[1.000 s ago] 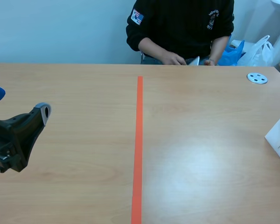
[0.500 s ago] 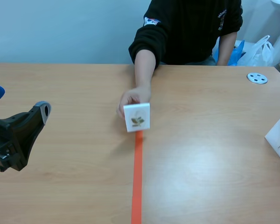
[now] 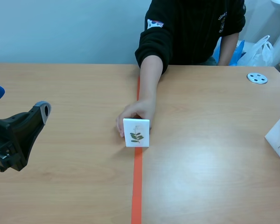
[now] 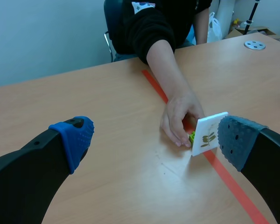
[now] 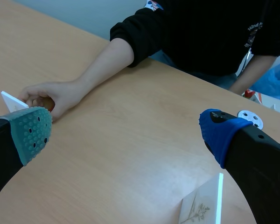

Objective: Sort the leaf by its shape. The table is split by an orange tape line. A compound leaf with several leaflets goes to the left side, a simple leaf with one blade goes to the right side. Return to the home posture when a red brick is placed on the table.

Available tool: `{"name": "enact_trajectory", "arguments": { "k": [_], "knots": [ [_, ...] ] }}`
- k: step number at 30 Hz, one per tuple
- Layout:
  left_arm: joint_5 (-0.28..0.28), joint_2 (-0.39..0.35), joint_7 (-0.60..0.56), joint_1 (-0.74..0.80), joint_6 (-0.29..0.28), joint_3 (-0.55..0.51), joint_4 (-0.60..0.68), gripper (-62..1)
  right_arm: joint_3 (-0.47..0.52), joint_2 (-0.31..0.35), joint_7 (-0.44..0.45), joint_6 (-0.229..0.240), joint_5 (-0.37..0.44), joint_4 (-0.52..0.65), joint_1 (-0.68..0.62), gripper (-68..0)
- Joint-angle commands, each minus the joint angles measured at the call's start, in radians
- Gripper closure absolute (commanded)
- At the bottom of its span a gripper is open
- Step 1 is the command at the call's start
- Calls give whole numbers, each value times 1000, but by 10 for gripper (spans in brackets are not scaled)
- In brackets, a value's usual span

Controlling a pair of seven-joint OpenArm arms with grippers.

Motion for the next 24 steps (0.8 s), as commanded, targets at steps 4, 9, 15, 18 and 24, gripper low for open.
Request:
{"name": "enact_trajectory", "arguments": {
  "k": [4,9,15,18,24],
  "knots": [
    [-2,0,-18,-1,1,-6,9,-570,8,11,1,5,14,12,2,-679],
    [-2,0,-18,0,1,-6,9,-570,8,11,-11,5,11,12,4,-679],
    [-2,0,-19,-1,1,-6,9,-570,-8,17,-18,5,-61,4,8,-679],
    [-2,0,-19,-1,1,-6,9,-570,-42,19,-19,5,-77,4,25,-679],
    [-2,0,-19,0,1,-6,9,-570,-185,28,-34,5,-179,-37,115,-679]
  ]
}}
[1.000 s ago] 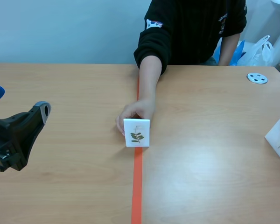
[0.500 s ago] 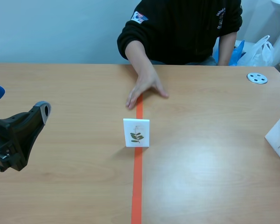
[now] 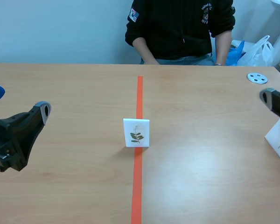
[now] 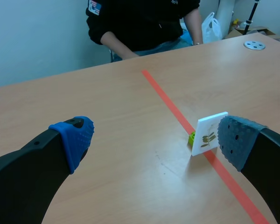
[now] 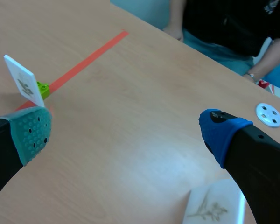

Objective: Sort the leaf by its shape. The table is split by an orange tape line. A compound leaf with several leaflets goes to the left side, a simple leaf with one blade goes to the right side. Return to the home posture when a red brick is placed on the table.

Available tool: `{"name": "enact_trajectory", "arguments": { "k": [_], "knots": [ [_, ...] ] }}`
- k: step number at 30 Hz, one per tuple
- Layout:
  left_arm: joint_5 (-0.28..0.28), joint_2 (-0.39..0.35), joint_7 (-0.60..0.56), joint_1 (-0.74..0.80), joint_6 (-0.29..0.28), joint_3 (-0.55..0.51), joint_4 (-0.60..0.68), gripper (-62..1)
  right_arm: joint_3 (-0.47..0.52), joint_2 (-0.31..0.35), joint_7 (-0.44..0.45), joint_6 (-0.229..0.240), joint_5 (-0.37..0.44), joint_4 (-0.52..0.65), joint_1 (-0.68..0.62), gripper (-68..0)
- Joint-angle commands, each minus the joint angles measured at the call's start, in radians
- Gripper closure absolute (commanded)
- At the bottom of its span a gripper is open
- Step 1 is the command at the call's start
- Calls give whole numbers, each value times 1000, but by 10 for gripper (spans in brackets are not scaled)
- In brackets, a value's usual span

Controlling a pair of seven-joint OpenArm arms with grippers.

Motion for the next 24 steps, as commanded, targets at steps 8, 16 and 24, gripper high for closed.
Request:
{"name": "enact_trajectory", "arguments": {
  "k": [8,16,24],
  "knots": [
    [2,0,-18,0,1,-6,9,-570,-312,53,3,8,-102,-219,228,-604],
    [3,0,-18,0,1,-6,9,-570,-557,39,-41,8,-157,-422,478,-609],
    [5,0,-17,0,1,-6,9,-570,-746,-42,-37,8,-185,-587,689,-609]
  ]
}}
